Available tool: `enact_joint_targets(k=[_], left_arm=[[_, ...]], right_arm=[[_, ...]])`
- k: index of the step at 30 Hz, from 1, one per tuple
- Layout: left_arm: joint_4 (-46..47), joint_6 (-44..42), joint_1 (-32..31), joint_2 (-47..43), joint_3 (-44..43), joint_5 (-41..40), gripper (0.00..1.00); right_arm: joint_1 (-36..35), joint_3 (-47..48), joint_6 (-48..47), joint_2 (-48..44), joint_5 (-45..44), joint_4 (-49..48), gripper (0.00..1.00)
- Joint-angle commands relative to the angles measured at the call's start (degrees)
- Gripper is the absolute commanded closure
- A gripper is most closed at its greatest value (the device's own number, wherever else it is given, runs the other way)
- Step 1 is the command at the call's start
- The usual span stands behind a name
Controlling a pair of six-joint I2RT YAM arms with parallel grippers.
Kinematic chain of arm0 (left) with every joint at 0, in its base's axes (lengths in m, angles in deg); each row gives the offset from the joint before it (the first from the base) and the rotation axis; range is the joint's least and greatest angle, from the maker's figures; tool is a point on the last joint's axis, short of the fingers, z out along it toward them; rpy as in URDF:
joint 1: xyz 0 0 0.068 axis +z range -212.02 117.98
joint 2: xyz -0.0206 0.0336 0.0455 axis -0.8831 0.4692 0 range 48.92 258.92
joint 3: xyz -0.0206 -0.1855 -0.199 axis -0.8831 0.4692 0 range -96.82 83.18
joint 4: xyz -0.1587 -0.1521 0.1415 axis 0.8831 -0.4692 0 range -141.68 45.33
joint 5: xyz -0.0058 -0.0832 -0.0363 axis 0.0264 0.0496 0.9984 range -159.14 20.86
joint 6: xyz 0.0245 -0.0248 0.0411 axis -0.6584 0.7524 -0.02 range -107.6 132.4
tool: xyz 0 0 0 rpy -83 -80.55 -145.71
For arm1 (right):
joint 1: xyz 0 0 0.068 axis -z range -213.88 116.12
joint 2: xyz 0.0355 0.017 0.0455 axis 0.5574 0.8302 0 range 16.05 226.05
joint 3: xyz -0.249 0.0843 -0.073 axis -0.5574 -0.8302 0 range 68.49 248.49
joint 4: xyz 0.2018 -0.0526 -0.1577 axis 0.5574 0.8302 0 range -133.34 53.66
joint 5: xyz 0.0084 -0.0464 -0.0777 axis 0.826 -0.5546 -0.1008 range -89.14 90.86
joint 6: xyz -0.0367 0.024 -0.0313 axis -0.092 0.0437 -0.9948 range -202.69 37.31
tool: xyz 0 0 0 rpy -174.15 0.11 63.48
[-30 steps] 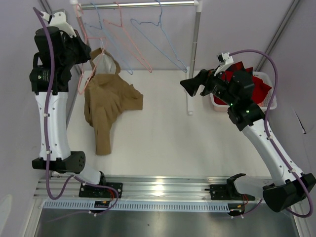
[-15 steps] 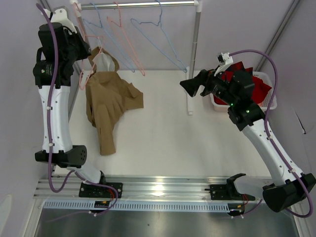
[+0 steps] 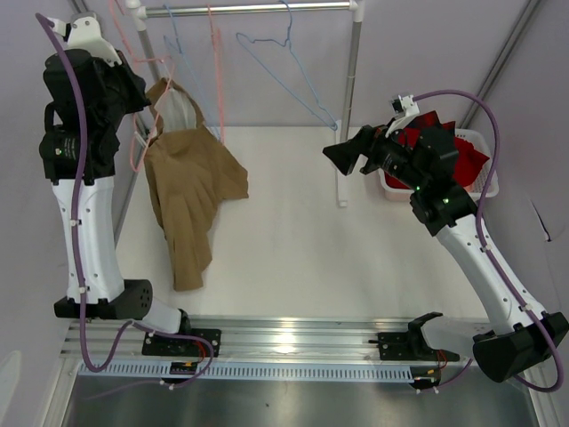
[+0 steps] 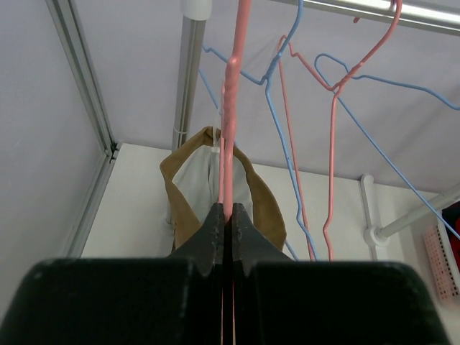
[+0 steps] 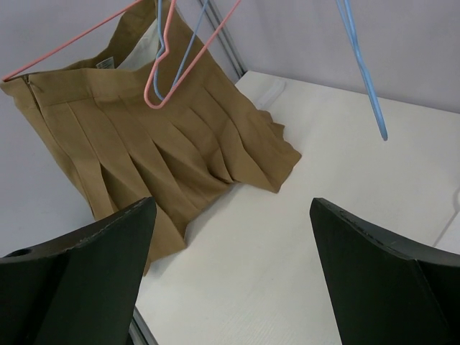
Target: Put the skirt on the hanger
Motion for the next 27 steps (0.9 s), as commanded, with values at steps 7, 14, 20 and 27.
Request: enact_joint_targets(k=[7,14,20,27], left_arm=[[7.78,-1.8,0.43,-1.29,-4.21,-4.14,1.0],[13.31,-3.12,0.43,0.11,-3.86,-3.26,1.0],[16.74,-4.08,0.43,2.66,-3.86,-2.29,1.0],[21.58,-6.72,0.43,6.17,-4.73,-1.07,1.0]], right_arm=[[0.15,0.19,0.6,-0.77,1.23,-2.52,0.05],[0.24,0.01,0.16,-0.77,1.49,-2.17,0.05],[0.15,-0.16,-0.8,-0.68,1.32,-1.73,0.05],[0.24,-0.25,-1.33,-0.25,1.76,-2.17,0.05]])
